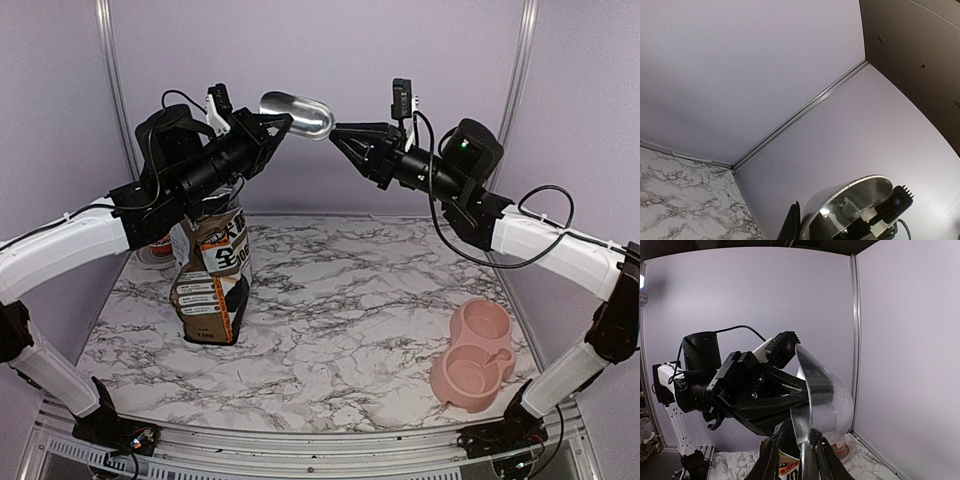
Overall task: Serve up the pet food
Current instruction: Pass from the left arm to the right, then adjust the pet food bag at the center of the board, then move the pet food bowl to the center of the board.
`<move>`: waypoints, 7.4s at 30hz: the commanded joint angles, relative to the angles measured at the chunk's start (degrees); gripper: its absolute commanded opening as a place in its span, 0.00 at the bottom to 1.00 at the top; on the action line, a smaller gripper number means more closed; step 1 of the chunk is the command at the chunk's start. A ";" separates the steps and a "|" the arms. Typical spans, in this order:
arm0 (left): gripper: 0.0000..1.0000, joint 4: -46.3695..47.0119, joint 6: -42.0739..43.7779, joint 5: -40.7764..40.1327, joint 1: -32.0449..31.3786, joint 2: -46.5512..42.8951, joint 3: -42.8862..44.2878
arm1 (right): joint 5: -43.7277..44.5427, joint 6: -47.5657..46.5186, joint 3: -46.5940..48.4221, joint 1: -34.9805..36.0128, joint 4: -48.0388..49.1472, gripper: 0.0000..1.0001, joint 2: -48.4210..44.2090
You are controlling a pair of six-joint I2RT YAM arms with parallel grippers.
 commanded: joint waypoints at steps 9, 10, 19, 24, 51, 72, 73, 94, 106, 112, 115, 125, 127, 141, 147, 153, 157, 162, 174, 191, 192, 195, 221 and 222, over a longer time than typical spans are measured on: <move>0.00 2.03 1.35 -1.04 -0.01 -1.30 -0.62 | -2.50 1.18 0.85 0.01 2.17 0.12 -1.56; 0.00 2.03 1.39 -1.04 -0.01 -1.28 -0.63 | -2.48 1.17 0.81 -0.04 2.11 0.11 -1.54; 0.00 2.07 2.23 -2.16 0.08 -1.41 -1.53 | -2.57 0.06 0.92 -0.04 -0.38 0.00 -1.68; 0.19 2.03 3.78 -2.11 0.04 -1.49 -1.93 | 0.20 -1.52 0.43 -0.04 -2.56 0.00 -2.48; 0.47 -37.45 33.28 -21.65 1.80 -10.94 4.03 | 7.44 -4.85 -3.16 -6.28 -14.17 0.00 -8.09; 0.66 -71.66 45.98 -13.10 21.76 -3.66 17.61 | 8.22 -7.61 -0.28 -6.28 -24.57 0.00 -7.62; 0.69 -71.97 47.04 -12.17 22.47 -2.93 17.69 | 8.16 -7.71 -0.26 -6.27 -24.73 0.00 -7.58; 0.45 -69.25 56.08 0.29 29.09 7.15 17.39 | 7.01 -9.38 -1.24 -7.38 -26.02 0.00 -6.16; 0.04 -69.33 37.55 -10.23 29.91 14.10 27.85 | 6.83 -9.03 -0.79 -8.12 -25.56 0.00 -4.09; 0.13 -70.23 32.63 -10.43 30.10 17.08 31.98 | 7.03 -9.26 -0.17 -8.17 -25.83 0.00 -3.12; 0.24 -70.12 31.99 -8.19 30.18 16.19 30.95 | 7.36 -9.62 -0.14 -8.37 -26.22 0.00 -3.20; 0.58 -72.08 34.60 -3.96 30.05 8.96 25.44 | 7.06 -9.74 0.13 -8.51 -25.98 0.00 -2.61; 0.59 -73.01 34.48 -3.71 30.09 7.89 24.67 | 7.09 -9.81 0.02 -8.56 -25.98 0.00 -2.72; 0.49 -72.75 32.77 -1.74 29.82 4.50 15.97 | 25.40 -7.36 -1.86 -8.61 -40.50 0.00 -8.63; 0.32 -68.67 32.27 -0.24 29.20 3.27 13.03 | 40.44 -0.64 -3.64 -8.59 -60.00 0.00 -13.63; 0.07 -65.49 32.12 0.98 29.03 1.74 10.37 | 47.56 6.35 -3.15 -8.58 -76.37 0.00 -18.18; 0.00 -63.84 31.90 1.12 28.96 0.66 9.48 | 52.87 11.48 -1.38 -8.60 -88.30 0.00 -18.39; 0.00 -62.17 31.68 1.89 28.86 -0.85 8.20 | 60.48 19.30 -2.95 -8.60 -97.53 0.00 -17.91; 0.00 -61.34 32.21 2.22 28.75 -3.88 5.31 | 68.20 29.70 -11.42 -8.63 -101.29 0.00 -15.77; 0.00 -60.99 32.12 1.27 28.75 -5.71 3.43 | 56.82 20.92 -18.83 -8.59 -84.63 0.00 -12.14; 0.00 -60.97 32.14 1.19 28.77 -5.80 3.32 | 54.83 19.99 -18.78 -8.63 -82.73 0.00 -12.10; 0.00 -60.99 32.24 1.01 28.77 -6.00 2.90 | 50.25 18.83 -17.72 -8.65 -78.42 0.00 -10.89; 0.00 -61.11 33.77 0.11 28.73 -6.93 2.23 | 43.46 19.95 17.08 -6.88 -62.89 0.00 28.52; 0.00 -61.19 33.76 0.05 28.76 -7.10 2.33 | 43.53 19.64 17.19 -7.64 -62.85 0.00 28.61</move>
